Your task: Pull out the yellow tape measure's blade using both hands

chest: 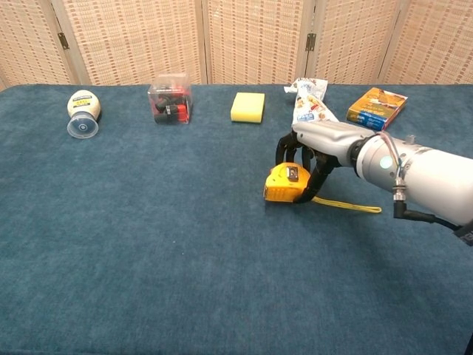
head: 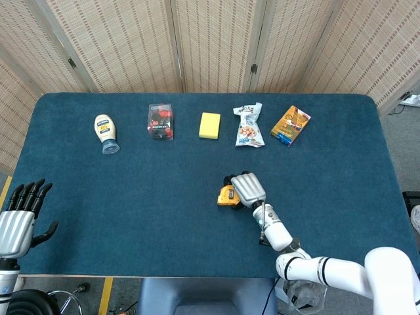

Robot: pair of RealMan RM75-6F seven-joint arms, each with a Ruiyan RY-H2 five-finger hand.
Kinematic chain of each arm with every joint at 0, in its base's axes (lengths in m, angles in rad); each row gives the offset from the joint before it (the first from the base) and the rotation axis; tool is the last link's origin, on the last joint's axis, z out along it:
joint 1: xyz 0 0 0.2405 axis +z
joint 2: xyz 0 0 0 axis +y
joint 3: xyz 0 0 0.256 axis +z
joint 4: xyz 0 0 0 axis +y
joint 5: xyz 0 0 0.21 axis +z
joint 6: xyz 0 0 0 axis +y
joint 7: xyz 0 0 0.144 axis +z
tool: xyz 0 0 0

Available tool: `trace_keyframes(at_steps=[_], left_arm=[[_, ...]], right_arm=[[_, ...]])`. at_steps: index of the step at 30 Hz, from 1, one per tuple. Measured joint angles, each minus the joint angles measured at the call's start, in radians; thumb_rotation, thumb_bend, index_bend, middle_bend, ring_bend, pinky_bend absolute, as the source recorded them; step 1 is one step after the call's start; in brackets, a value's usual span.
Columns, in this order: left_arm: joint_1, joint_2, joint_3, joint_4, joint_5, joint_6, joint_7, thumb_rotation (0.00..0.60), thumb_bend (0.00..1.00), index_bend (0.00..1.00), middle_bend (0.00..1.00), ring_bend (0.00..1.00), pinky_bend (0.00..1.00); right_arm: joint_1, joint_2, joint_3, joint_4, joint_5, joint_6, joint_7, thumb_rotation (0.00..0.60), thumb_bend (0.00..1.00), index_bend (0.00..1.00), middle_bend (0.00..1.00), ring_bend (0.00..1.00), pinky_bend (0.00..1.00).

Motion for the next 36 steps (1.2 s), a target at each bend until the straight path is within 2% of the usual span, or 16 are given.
trace_keyframes(at_steps=[6, 11, 16, 24, 32, 36], left_arm=[[-0.071, -0.008, -0.04, -0.023, 0.008, -0.05, -0.015, 0.6, 0.35, 0.12, 0.13, 0.19, 0.1], [-0.145, -0.029, -0.07, -0.052, -0.01, -0.128, -0.023, 0.6, 0.35, 0.08, 0.13, 0.19, 0.11], [-0.205, -0.068, -0.089, -0.077, -0.047, -0.204, -0.017, 0.6, 0.35, 0.02, 0.13, 0.18, 0.11], [-0.258, -0.118, -0.115, -0.129, -0.175, -0.281, 0.024, 0.6, 0.34, 0.0, 0.09, 0.11, 0.09], [-0.302, -0.193, -0.161, -0.184, -0.358, -0.316, 0.059, 0.6, 0.34, 0.0, 0.0, 0.03, 0.06], [-0.33, -0.217, -0.184, -0.217, -0.459, -0.347, 0.066, 0.6, 0.34, 0.0, 0.0, 0.02, 0.06]], right_arm=[[-0.015, 0.068, 0.011, -0.14, 0.006, 0.042, -0.003, 0.6, 0.18, 0.61, 0.53, 0.48, 0.35], [-0.02, 0.12, 0.028, -0.268, 0.028, 0.085, -0.018, 0.6, 0.18, 0.62, 0.53, 0.48, 0.35], [-0.011, 0.152, 0.067, -0.335, 0.098, 0.082, -0.001, 0.6, 0.18, 0.62, 0.54, 0.48, 0.35], [0.087, 0.168, 0.114, -0.342, 0.226, 0.022, -0.015, 0.6, 0.18, 0.62, 0.54, 0.48, 0.35], [0.22, 0.119, 0.142, -0.301, 0.361, 0.016, -0.079, 0.6, 0.18, 0.62, 0.54, 0.49, 0.35], [0.276, 0.081, 0.15, -0.27, 0.425, 0.029, -0.105, 0.6, 0.18, 0.63, 0.54, 0.48, 0.35]])
